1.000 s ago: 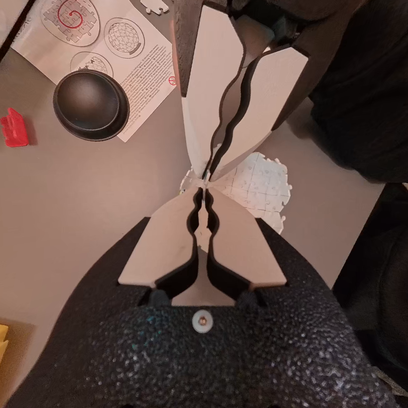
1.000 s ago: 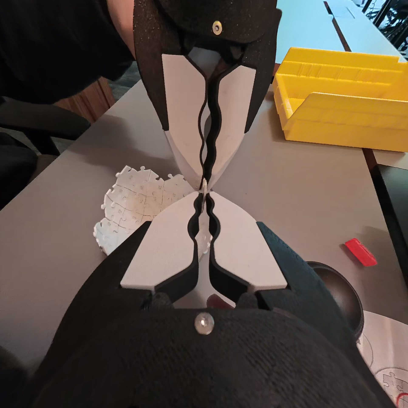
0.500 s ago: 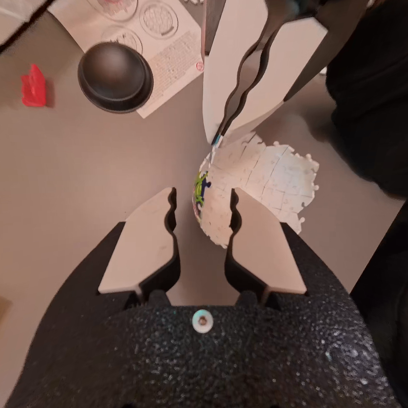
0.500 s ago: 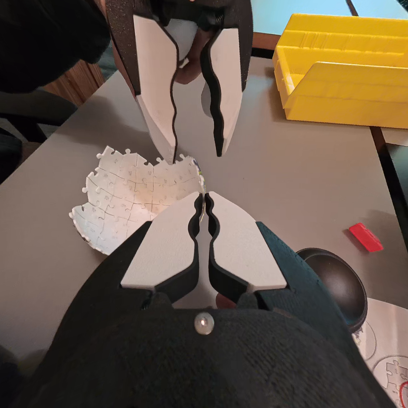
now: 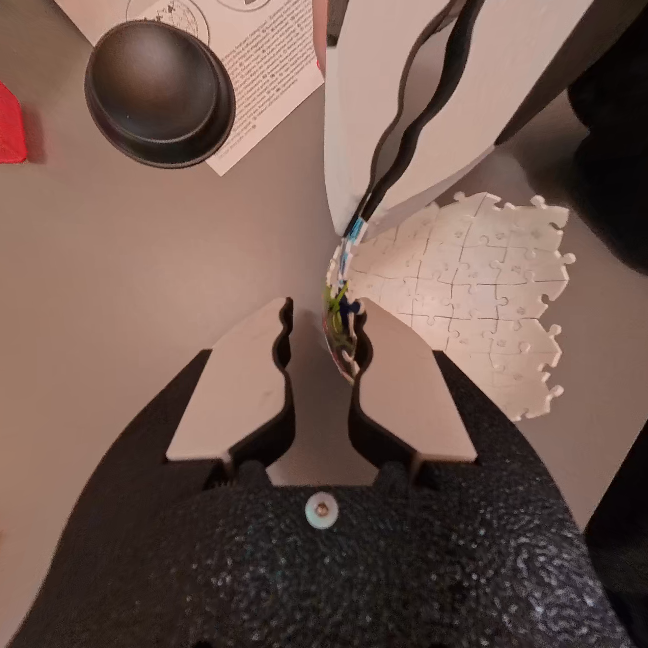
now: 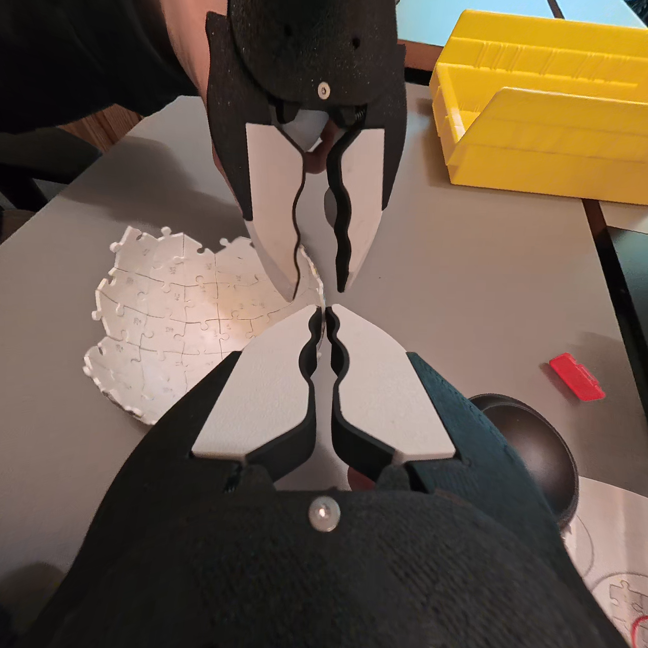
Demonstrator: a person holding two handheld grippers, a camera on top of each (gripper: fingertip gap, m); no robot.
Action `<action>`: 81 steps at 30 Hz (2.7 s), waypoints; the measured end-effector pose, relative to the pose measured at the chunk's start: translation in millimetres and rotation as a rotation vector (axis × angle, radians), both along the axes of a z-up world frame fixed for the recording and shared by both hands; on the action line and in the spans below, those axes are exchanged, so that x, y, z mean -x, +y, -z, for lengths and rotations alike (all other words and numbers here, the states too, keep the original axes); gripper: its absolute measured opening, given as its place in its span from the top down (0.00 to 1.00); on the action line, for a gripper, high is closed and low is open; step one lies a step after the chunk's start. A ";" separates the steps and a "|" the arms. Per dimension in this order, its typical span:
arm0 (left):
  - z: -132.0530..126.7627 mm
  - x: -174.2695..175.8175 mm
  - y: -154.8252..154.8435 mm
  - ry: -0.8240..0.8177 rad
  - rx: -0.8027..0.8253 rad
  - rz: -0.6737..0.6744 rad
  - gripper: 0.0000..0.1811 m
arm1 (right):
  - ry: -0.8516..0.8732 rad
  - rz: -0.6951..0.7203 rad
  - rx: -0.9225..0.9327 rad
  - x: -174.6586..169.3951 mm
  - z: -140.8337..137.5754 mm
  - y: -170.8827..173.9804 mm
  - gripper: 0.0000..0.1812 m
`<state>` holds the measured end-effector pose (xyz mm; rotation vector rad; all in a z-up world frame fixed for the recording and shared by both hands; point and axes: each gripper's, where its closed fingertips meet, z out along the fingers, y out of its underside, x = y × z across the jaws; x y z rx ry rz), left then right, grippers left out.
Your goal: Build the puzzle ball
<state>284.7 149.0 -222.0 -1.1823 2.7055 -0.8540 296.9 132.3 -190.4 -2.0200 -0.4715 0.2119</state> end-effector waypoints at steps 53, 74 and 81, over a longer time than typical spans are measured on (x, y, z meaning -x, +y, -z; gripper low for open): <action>20.1 82.5 18.9 0.090 0.179 -0.428 0.84 | -0.064 0.422 -0.149 45.7 -99.9 -68.9 0.99; 1.6 140.0 1.0 -0.005 0.194 -0.426 0.70 | 0.159 0.245 0.040 125.8 -31.6 -80.9 0.99; -85.9 150.7 -23.7 -0.263 0.203 -0.182 0.78 | 0.064 -0.050 0.255 156.3 -38.6 -83.2 0.99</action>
